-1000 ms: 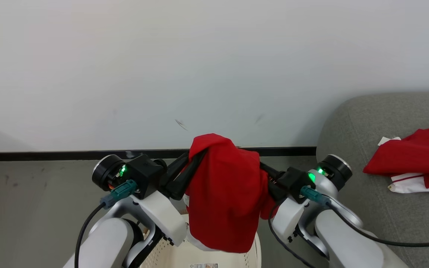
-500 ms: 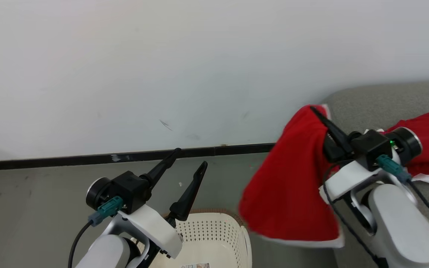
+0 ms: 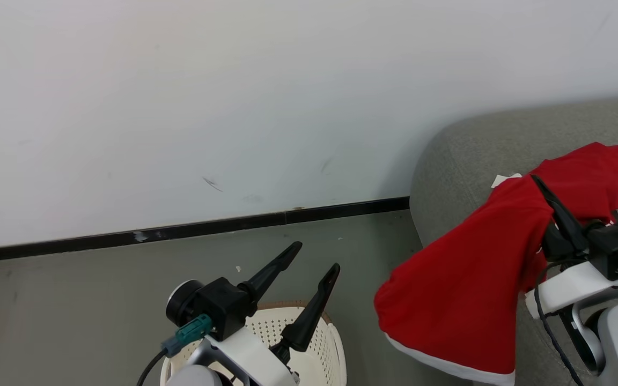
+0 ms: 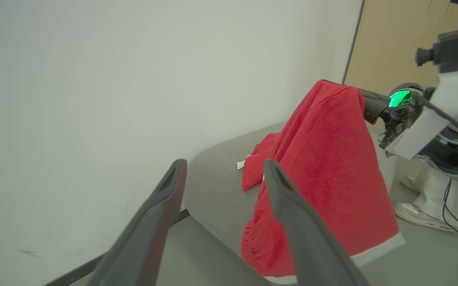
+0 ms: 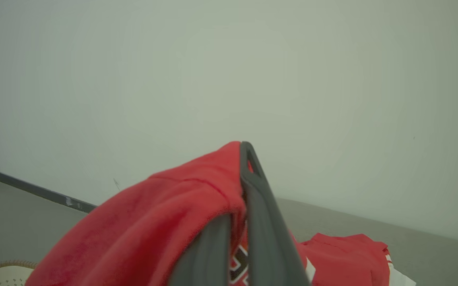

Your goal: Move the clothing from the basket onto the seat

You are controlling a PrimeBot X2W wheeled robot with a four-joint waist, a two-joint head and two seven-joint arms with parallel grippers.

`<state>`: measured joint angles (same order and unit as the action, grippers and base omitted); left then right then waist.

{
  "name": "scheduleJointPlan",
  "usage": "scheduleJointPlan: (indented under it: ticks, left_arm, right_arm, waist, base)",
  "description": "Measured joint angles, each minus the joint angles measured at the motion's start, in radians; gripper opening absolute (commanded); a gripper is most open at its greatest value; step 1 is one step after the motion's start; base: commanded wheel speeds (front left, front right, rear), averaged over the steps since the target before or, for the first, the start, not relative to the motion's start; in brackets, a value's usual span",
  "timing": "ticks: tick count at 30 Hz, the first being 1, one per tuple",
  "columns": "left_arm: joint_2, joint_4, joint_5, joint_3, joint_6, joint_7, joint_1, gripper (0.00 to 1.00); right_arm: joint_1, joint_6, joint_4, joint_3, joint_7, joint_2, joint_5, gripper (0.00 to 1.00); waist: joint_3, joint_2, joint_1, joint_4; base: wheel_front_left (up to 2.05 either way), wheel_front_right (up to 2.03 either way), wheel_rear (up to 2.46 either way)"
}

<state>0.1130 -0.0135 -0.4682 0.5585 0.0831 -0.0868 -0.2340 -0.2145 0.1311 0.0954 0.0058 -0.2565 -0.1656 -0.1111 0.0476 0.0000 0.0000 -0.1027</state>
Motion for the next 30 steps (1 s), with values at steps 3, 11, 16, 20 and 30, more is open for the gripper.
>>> scheduleJointPlan:
  ticks: [3,11,16,20,30]
  left_arm:
    - [-0.011,0.000,0.000,0.020,0.005,-0.009,0.000,1.00]
    - [-0.019,0.001,0.000,0.078,0.017,-0.021,0.000,1.00]
    - [-0.026,0.004,0.000,0.111,0.025,-0.030,0.000,1.00]
    - [-0.031,0.011,-0.002,0.134,0.026,-0.034,0.000,1.00]
    - [-0.038,0.026,-0.018,0.151,0.026,-0.048,0.000,1.00]
  right_arm:
    - [0.034,0.000,-0.028,-0.037,0.000,0.001,-0.002,0.00]
    - [0.113,0.000,-0.104,-0.107,0.000,0.012,-0.008,0.00]
    - [0.159,0.000,-0.152,-0.152,0.000,0.017,-0.019,0.00]
    - [0.193,0.000,-0.183,-0.178,0.000,0.022,-0.024,0.00]
    - [0.238,0.000,-0.198,-0.110,0.000,0.042,-0.002,0.00]
  waist:
    - [-0.001,0.0000,0.0000,-0.017]
    - [-0.003,0.0000,0.0000,-0.070]
    - [-0.004,0.0000,0.0000,-0.109]
    - [-0.005,0.0000,0.0000,-0.143]
    - [-0.014,0.0000,0.0000,-0.228]
  base:
    - [0.00,0.00,0.00]
    - [0.00,0.00,0.00]
    - [0.00,0.00,0.00]
    - [0.00,0.00,0.00]
    - [0.00,0.00,0.00]
